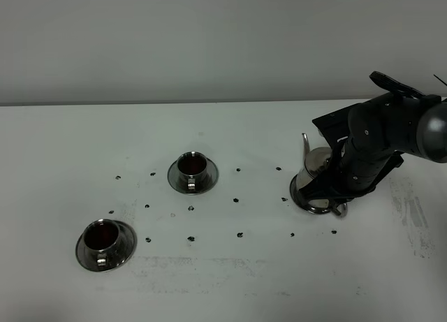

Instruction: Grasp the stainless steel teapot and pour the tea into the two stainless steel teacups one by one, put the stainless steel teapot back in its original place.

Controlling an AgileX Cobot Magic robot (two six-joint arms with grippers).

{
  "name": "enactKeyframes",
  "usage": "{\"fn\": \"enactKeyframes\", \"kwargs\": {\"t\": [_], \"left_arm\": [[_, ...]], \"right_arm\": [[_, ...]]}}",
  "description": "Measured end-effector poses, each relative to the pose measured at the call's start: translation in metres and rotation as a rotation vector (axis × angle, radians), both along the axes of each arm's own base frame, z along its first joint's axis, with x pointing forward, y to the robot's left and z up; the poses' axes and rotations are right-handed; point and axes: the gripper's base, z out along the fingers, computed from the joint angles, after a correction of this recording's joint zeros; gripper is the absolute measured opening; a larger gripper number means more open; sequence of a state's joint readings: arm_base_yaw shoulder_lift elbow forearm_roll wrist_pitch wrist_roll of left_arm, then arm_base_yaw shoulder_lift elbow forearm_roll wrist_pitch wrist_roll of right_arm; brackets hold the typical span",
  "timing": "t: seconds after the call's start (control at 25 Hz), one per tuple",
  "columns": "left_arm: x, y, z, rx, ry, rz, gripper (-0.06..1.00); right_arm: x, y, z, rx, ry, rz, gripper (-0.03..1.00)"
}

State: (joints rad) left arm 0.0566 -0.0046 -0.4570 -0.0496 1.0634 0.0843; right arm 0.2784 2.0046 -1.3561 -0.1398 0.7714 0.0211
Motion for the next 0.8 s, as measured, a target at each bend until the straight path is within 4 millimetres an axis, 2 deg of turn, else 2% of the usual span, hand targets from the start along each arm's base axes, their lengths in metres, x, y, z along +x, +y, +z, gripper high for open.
{"fn": "enactKeyframes", "kwargs": {"t": [0.24, 0.48, 0.64, 0.72, 0.8], "left_arm": [[0.000, 0.000, 0.000, 0.000, 0.000, 0.000, 0.31], [0.000, 0.000, 0.000, -0.002, 0.000, 0.001, 0.31], [0.000, 0.000, 0.000, -0.002, 0.000, 0.001, 0.31], [0.000, 0.000, 0.000, -0.001, 0.000, 0.001, 0.31], [0.000, 0.000, 0.000, -0.001, 0.000, 0.001, 0.31]], "right_arm": [[0.000, 0.000, 0.000, 0.001, -0.003, 0.000, 0.18], [0.003, 0.001, 0.001, 0.013, -0.035, 0.004, 0.34], [0.003, 0.001, 0.001, 0.014, -0.039, 0.005, 0.39], [0.003, 0.001, 0.008, 0.018, -0.055, 0.005, 0.39], [-0.001, 0.000, 0.026, 0.025, -0.090, 0.005, 0.39]]}}
